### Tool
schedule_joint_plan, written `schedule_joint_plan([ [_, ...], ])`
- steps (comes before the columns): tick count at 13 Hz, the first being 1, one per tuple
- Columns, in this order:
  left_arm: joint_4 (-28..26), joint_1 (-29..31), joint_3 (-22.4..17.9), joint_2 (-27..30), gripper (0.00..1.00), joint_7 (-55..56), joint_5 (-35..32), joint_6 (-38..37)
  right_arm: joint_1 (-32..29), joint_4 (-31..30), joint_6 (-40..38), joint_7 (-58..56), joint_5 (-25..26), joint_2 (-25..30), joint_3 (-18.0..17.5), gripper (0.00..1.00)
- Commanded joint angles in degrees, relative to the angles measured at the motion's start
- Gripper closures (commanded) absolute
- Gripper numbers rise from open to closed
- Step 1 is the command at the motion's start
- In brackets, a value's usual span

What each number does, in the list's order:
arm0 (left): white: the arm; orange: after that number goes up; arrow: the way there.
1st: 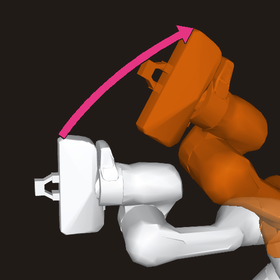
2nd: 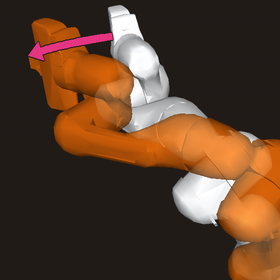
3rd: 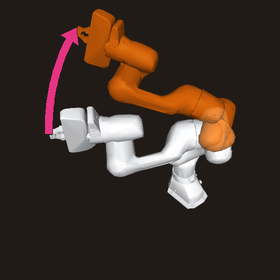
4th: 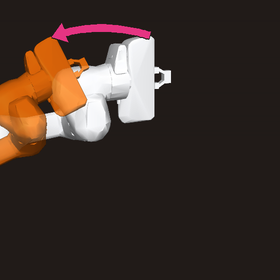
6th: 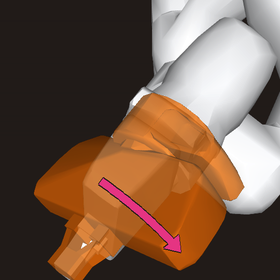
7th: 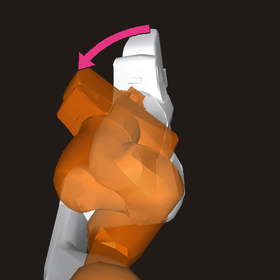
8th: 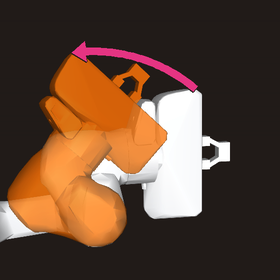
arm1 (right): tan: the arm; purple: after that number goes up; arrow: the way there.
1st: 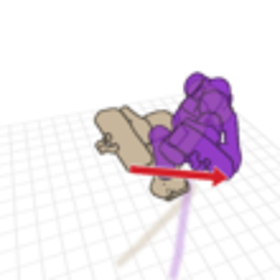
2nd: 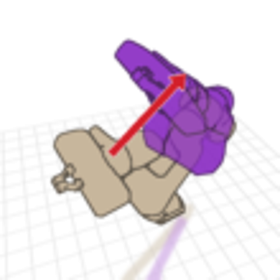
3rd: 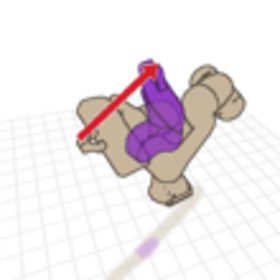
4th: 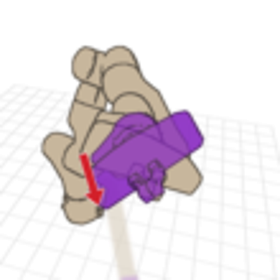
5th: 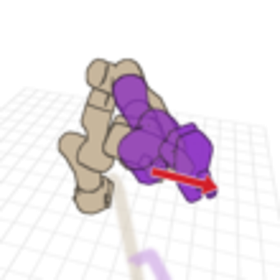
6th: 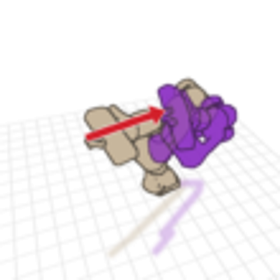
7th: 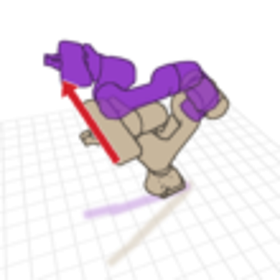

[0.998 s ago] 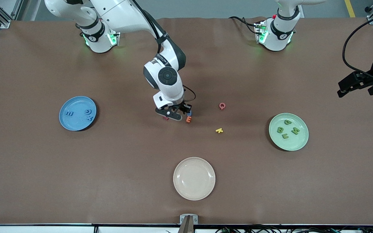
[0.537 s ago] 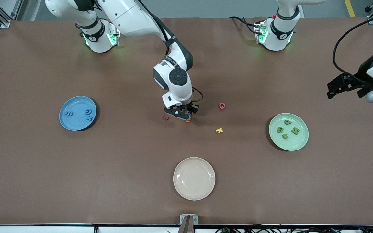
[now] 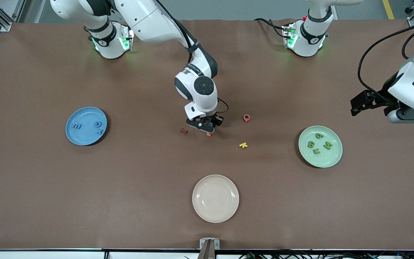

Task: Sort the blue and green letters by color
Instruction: 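Grasp the blue 6 with the right gripper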

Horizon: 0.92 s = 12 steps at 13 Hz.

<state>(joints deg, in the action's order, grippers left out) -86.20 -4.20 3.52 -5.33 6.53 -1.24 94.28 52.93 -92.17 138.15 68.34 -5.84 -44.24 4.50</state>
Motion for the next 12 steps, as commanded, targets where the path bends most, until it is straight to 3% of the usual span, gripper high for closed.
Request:
schedule_joint_plan([
  [1,0.1,0.4,-0.1,1.2,0.0,0.1,0.0,0.0,1.4,2.1,3.2,2.5,1.5,-3.6,0.8,0.42],
  [12,0.0,2.1,-0.4,0.8,0.0,-0.9,-1.0,-0.1,1.4,2.3,7.1,2.4,3.1,-6.5,1.5,0.43],
])
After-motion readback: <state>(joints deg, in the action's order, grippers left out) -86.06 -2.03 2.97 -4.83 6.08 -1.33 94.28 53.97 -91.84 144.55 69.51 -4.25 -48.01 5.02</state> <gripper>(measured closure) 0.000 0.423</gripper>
